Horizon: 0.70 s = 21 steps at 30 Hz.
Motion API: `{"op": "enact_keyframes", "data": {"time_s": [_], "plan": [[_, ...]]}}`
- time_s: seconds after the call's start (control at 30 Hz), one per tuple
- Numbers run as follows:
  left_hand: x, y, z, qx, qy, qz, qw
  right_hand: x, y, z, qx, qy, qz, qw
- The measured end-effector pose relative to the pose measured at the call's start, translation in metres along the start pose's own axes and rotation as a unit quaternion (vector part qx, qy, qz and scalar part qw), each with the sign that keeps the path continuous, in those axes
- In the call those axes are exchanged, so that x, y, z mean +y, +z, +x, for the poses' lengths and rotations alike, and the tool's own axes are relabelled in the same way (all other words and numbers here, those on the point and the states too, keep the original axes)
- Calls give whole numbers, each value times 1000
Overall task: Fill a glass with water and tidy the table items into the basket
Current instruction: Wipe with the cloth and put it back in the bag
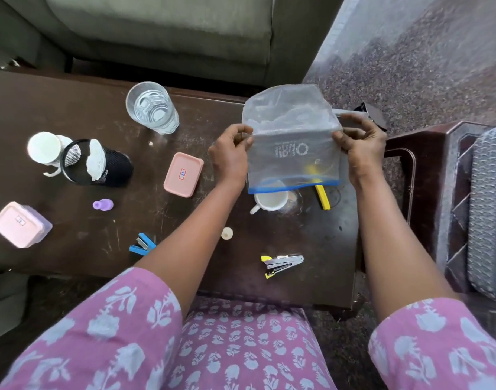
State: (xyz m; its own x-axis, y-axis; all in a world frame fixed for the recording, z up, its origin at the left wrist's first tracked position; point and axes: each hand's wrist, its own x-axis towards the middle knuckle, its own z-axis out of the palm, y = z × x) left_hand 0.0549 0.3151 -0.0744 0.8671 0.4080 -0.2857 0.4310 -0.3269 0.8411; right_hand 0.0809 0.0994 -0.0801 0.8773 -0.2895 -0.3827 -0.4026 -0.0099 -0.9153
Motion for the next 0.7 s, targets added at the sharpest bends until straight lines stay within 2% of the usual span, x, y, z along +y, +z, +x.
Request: {"op": "enact_keyframes", "data": {"time_s": [0.1, 0.2, 0.33, 0.4, 0.57, 0.7], "plan": [[7, 1, -1, -14, 6, -9, 1000, 1, -8, 0, -20, -33, -20, 999], [12, 1, 0, -63, 28, 1, 998, 1, -17, -1, -38, -44, -37, 998], [18, 5, 1, -79, 94, 85, 989, 0, -24, 0, -32, -72, -142, 987], [21, 11, 2, -73, 113, 81, 988, 0, -25, 2, -12, -88, -180, 980], [29, 21, 14, -82, 108, 48, 990, 1, -25, 1, -3, -93, -118, 989], [32, 27, 22, -111, 79, 93, 986, 5, -16, 8, 57, -93, -124, 986]]}}
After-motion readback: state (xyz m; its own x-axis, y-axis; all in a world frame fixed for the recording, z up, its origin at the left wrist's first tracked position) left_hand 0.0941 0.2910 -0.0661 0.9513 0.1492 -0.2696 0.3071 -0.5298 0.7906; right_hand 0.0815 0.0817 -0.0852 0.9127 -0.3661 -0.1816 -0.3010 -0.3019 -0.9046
